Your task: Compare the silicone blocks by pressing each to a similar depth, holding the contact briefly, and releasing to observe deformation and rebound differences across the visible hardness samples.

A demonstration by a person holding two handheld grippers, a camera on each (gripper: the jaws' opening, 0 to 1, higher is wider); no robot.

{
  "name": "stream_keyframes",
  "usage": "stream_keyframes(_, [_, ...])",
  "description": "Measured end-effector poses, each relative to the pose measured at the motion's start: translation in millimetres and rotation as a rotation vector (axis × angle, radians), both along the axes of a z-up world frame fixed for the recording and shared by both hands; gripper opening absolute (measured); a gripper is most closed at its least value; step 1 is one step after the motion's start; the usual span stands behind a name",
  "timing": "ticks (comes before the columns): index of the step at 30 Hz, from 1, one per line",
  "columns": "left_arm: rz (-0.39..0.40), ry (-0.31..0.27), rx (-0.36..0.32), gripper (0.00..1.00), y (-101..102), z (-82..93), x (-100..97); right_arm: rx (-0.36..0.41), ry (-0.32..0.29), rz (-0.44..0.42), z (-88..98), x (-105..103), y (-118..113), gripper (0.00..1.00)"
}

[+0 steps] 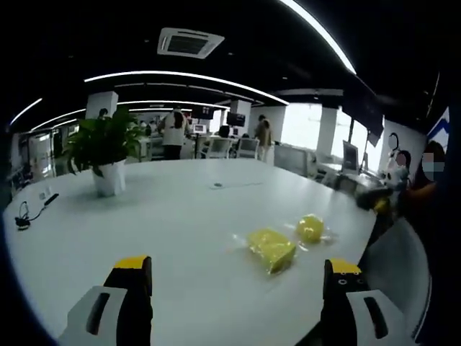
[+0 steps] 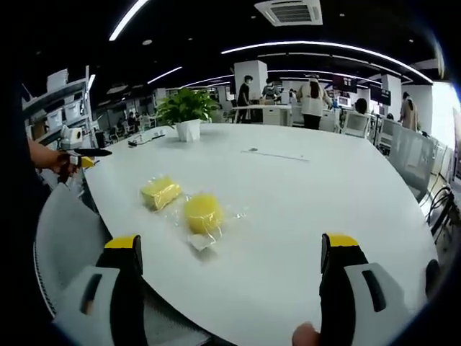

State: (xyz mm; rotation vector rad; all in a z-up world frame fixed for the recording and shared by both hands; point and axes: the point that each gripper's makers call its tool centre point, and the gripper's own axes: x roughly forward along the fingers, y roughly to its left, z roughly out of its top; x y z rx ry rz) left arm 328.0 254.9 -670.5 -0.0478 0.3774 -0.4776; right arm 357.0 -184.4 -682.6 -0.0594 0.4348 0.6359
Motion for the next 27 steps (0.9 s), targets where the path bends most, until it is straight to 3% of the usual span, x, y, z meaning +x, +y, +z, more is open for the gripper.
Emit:
stream_keyframes(6, [0.008,0.010,0.009,1.00,-1.8,-0.5,5.9,-0.019,-0.004,-0.035,4.1,5.4,-3.6,0.97])
stream_keyframes(9, [0.006,0.043,0.008,1.00,-8.2,0.8,-0.9,-0.020,0.014,-0.062,6.9,2.3,-8.8,0.97])
stream_keyframes(11, [0.050,0.052,-0.045,1.00,-11.0,7.4,-5.8,-0.008,0.016,-0.083,11.0,0.3,-12.0,0.97])
stream_keyframes(13, [0.079,0.020,-0.075,1.00,-12.4,13.5,-4.5,0.000,0.004,-0.089,14.4,-1.4,-14.1,0.97])
stream_keyframes(17, [0.103,0.031,-0.045,1.00,-16.3,4.3,-2.7,0.000,0.013,-0.072,6.9,-5.2,-20.0,0.97])
stream_keyframes(18, [0.104,0.034,-0.039,1.00,-18.6,3.9,-2.5,0.009,0.029,-0.072,5.0,-6.5,-20.4,0.97])
stream_keyframes(19, [0.105,0.051,-0.040,1.00,-21.8,3.7,-3.2,0.032,0.086,-0.047,1.7,-13.5,-14.6,0.97])
stream_keyframes(20, [0.102,0.073,-0.055,1.00,-28.2,4.8,-4.4,0.014,0.086,-0.022,2.1,-14.5,-12.5,0.97])
stream_keyframes(22, [0.099,0.013,-0.059,1.00,-35.4,13.1,-1.3,-0.011,0.063,0.023,5.0,-13.6,-8.9,0.97])
stream_keyframes(25, [0.112,0.085,-0.053,1.00,-33.1,2.1,-9.3,-0.016,0.074,0.029,5.5,-8.1,-11.8,0.97])
stream_keyframes(26, [0.091,0.159,-0.090,1.00,-29.1,1.1,-14.7,-0.013,0.076,0.023,6.2,-6.8,-12.6,0.97])
stream_keyframes(27, [0.084,0.148,-0.110,1.00,-25.6,6.8,-10.6,-0.005,0.081,0.012,7.8,-4.4,-13.6,0.97])
